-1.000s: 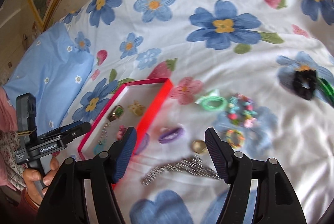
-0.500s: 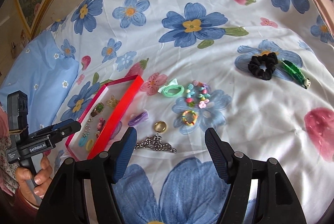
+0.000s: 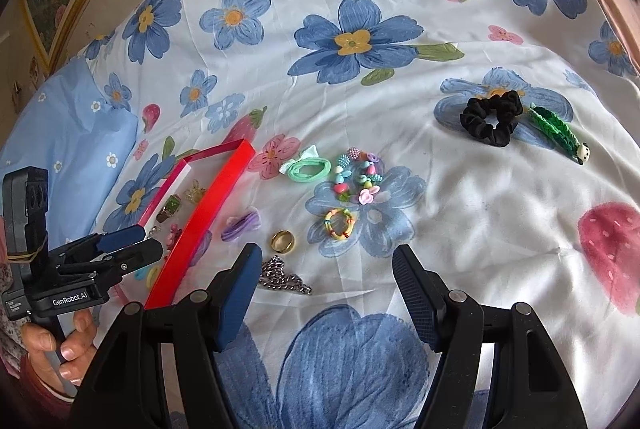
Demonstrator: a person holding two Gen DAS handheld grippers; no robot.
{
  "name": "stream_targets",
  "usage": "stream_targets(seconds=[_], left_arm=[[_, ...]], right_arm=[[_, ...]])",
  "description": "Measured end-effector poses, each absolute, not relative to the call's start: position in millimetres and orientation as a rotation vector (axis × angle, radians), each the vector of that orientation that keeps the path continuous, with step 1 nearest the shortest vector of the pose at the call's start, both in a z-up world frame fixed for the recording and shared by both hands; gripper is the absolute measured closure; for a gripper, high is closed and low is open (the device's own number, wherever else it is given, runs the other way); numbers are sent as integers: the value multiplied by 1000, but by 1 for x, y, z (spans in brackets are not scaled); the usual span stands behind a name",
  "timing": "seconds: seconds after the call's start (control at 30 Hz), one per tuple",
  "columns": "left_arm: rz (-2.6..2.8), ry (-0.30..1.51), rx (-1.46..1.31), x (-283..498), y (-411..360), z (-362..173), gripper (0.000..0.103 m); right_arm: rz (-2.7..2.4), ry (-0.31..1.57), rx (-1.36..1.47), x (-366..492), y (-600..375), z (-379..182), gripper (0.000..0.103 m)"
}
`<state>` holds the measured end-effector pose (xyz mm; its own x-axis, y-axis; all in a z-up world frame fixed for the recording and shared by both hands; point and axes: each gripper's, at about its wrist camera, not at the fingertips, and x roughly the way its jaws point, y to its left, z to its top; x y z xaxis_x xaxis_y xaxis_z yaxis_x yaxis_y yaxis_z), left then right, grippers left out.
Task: Organize jewelry
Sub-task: 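Move the left tool to the purple hair tie and grasp it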
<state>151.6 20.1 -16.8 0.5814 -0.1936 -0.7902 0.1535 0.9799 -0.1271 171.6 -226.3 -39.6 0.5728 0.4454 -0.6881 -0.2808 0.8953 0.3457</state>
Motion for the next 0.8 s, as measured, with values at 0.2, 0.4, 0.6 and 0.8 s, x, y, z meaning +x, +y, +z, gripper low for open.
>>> stream_targets(seconds=[0.2,0.4,0.6,0.8], left_arm=[[-230,952,-18,178,5,-27,33],[-262,984,-16,208,-10,-41,33],[-257,1046,49,237,-29,-63,42],[-246,1106,94,252,-44,-87,75]], right_arm=[[427,870,178,192,-223,-45,34],[424,895,161,223,-218,-56,36],[412,919,141,257,-213,-67,47],[401,974,69,279,-198,-86,59]])
